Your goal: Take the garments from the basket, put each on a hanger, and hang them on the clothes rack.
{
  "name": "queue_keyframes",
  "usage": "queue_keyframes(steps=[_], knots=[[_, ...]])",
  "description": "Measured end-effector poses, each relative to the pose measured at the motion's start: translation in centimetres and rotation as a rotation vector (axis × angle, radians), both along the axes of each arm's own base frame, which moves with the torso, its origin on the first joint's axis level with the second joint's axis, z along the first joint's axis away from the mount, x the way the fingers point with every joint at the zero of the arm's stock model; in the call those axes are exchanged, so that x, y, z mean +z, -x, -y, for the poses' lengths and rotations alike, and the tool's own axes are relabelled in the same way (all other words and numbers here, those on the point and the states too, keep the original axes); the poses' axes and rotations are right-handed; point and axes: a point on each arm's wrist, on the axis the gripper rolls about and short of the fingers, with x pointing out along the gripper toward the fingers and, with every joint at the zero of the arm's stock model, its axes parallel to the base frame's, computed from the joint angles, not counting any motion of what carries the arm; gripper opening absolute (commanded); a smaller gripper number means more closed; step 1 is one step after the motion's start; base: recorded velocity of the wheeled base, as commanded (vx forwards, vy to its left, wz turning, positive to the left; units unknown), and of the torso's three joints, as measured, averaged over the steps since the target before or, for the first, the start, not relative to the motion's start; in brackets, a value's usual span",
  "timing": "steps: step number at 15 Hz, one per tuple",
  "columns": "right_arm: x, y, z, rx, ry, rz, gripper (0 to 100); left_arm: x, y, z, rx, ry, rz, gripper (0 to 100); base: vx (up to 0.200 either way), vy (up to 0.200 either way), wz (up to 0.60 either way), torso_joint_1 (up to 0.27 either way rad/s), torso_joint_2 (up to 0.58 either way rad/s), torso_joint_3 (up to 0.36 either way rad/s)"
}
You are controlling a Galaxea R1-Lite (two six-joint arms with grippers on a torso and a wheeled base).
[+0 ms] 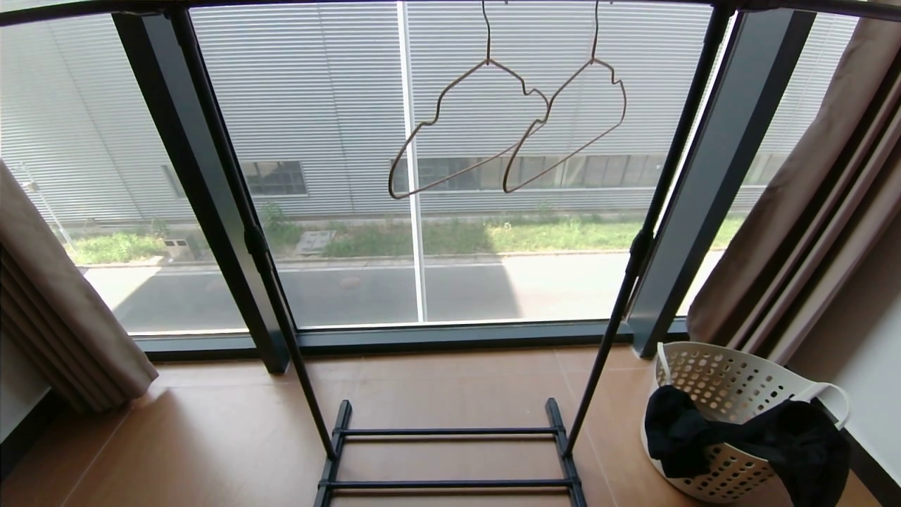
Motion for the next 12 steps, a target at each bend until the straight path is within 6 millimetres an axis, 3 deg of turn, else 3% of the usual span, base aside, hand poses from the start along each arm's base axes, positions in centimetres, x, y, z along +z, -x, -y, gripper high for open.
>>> queue_keyframes(steps=[3, 8, 12], knots=[[0.0, 0.0, 0.0, 0.0, 0.0, 0.0, 100, 0.0, 0.0, 0.0, 0.0, 0.0, 0.0, 100, 0.0, 0.0, 0.0, -0.033, 0.2, 0.167], [0.01, 0.0, 0.0, 0.0, -0.001, 0.001, 100, 0.01, 0.0, 0.0, 0.0, -0.001, 0.0, 100, 0.0, 0.0, 0.0, -0.001, 0.01, 0.007], [0.02, 0.0, 0.0, 0.0, -0.001, 0.002, 100, 0.0, 0.0, 0.0, -0.001, -0.001, 0.0, 100, 0.0, 0.0, -0.6, 0.0, 0.0, 0.006]])
